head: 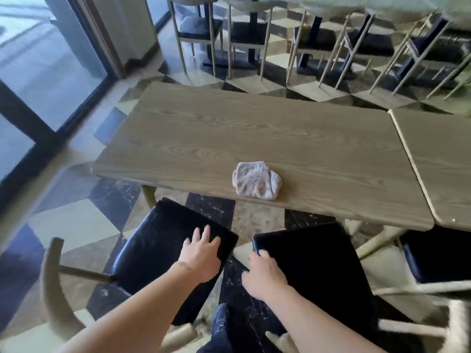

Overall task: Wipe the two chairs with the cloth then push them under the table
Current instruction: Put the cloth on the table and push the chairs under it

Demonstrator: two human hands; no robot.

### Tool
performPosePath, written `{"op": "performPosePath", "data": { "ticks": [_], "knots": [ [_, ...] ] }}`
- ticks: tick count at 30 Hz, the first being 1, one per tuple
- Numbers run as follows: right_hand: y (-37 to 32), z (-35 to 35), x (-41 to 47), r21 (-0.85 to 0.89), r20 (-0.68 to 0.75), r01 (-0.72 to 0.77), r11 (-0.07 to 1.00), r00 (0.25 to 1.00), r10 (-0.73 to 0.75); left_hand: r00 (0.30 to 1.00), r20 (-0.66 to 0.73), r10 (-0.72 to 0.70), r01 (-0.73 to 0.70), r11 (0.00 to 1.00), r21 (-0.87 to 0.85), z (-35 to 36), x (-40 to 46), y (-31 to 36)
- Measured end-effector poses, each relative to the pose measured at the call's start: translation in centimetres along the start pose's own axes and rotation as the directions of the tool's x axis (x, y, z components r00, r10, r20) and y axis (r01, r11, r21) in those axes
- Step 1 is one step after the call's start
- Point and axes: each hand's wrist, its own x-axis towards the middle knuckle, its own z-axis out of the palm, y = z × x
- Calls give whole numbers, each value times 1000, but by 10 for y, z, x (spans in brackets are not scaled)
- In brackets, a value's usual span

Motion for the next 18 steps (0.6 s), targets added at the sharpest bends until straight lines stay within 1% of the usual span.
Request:
{"op": "performPosePath", "data": {
  "ticks": [2, 4, 5, 7, 9, 11, 13, 15, 18],
  "knots": [
    [-4, 14, -37, -56, 192, 40, 998, 981, -28, 1000, -2, -5, 5, 994, -108, 8, -54, -6],
    [-19, 14, -65, -96, 278, 116, 989, 957, -85, 998, -69, 12, -25, 983, -184, 14, -110, -12],
    [-25, 10, -70, -77, 271, 151, 986, 954, -125, 994, -102, 39, -59, 978, -201, 16, -126, -13],
    [-46, 7, -83, -18, 232, 227, 974, 948, -216, 989, -128, 76, -99, 978, -181, 23, -160, -24],
    [-67, 9, -84, 26, 181, 255, 967, 950, -255, 983, -142, 118, -139, 979, -151, 32, -174, -46],
    [-79, 15, -80, 87, 134, 253, 963, 955, -263, 981, -163, 105, -129, 981, -147, 39, -173, -72],
    [-89, 32, -79, 139, 138, 249, 959, 954, -268, 985, -166, 45, -76, 979, -188, 56, -166, -103],
    [-95, 57, -81, 171, 151, 256, 952, 948, -282, 993, -120, -21, -5, 978, -209, 74, -163, -132],
    [-105, 108, -75, 195, 133, 177, 965, 970, -205, 999, 24, 28, -25, 990, -140, 104, -148, -182]
  ]
}}
